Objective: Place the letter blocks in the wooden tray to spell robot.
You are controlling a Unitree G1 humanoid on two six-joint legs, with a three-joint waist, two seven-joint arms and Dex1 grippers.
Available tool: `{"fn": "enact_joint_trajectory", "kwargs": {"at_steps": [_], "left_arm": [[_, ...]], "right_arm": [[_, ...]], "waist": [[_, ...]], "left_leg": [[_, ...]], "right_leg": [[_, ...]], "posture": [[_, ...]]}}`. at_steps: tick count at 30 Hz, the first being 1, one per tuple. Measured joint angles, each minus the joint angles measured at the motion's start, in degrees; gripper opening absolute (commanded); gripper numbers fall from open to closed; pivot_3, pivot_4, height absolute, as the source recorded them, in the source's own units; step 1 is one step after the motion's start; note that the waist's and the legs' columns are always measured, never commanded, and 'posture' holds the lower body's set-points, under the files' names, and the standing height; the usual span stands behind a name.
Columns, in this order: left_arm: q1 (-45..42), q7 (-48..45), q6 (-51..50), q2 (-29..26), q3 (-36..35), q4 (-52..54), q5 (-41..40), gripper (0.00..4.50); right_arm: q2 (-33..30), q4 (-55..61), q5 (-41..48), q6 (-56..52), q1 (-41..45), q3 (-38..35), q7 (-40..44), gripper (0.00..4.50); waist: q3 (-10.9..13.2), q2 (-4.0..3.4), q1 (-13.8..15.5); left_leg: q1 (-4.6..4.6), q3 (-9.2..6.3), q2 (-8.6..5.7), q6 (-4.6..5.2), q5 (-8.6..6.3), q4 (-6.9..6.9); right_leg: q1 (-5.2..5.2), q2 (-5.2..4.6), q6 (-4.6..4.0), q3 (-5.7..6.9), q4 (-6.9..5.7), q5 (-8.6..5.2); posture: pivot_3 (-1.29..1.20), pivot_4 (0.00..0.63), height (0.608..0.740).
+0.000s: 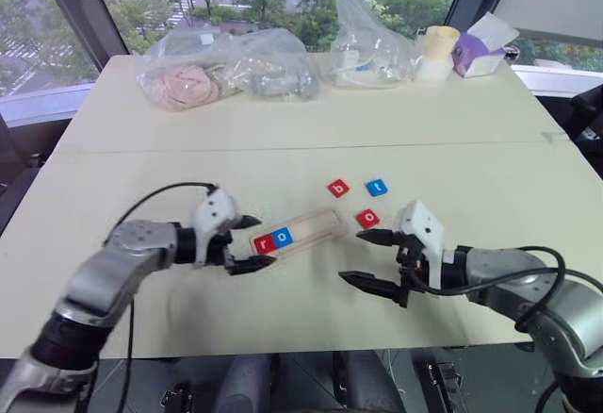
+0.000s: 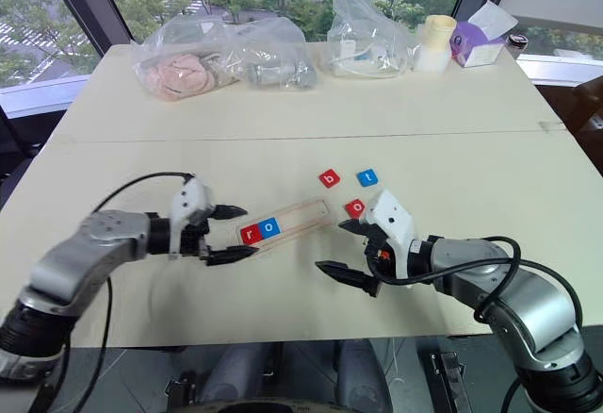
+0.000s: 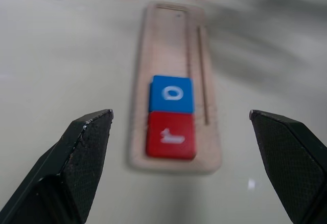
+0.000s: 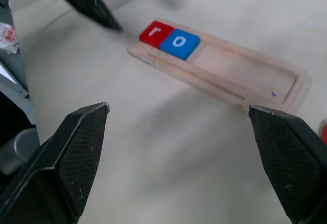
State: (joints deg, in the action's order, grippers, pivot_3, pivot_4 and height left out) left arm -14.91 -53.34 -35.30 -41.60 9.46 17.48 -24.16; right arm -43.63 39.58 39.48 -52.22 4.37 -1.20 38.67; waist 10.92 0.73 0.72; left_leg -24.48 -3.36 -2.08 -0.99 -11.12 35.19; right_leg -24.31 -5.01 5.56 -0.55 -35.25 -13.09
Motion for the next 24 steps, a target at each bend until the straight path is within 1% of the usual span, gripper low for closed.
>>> {"fn": "enact_joint_trajectory", "kwargs": {"at_steps": [3,11,15,24], "left_arm": [[-0.07,0.68,1.11,0.92,2.31,-0.04,2.62,4.50],[-1.31,3.00,6.95,3.44,6.84,-3.13,10.87,4.50],[-1.24,4.09,8.19,4.42,6.81,-4.10,12.26,4.50],[-0.37,3.78,7.40,4.23,5.83,-4.84,12.33,4.50]], "right_arm": [[-0.05,0.77,-0.47,0.28,-2.31,0.20,-0.65,4.47],[-2.08,0.64,-3.93,2.56,-3.29,1.43,-0.44,4.47],[-2.04,0.48,-4.53,3.06,-3.29,1.44,-0.28,4.47],[-0.97,-0.04,-5.04,3.27,-2.84,2.69,-0.43,4.47]], "waist": [[0.00,0.00,-0.03],[-0.08,-0.02,0.08],[-0.14,-0.02,0.03],[-0.16,-0.01,-0.11]], "left_leg": [[0.02,-0.01,0.02,0.00,0.00,0.01],[0.09,-0.02,-0.01,0.00,0.00,0.10],[0.17,-0.04,0.00,0.00,0.00,0.10],[0.19,-0.05,0.02,0.00,0.00,0.07]], "right_leg": [[0.00,0.03,0.00,0.00,-0.03,0.00],[0.15,0.02,0.00,0.03,-0.05,0.00],[0.23,0.02,0.01,0.04,-0.06,0.00],[0.23,0.06,0.02,0.06,-0.06,0.00]], "posture": [[0.00,0.150,0.740],[0.00,0.150,0.740],[0.00,0.150,0.740],[0.00,0.150,0.740]]}}
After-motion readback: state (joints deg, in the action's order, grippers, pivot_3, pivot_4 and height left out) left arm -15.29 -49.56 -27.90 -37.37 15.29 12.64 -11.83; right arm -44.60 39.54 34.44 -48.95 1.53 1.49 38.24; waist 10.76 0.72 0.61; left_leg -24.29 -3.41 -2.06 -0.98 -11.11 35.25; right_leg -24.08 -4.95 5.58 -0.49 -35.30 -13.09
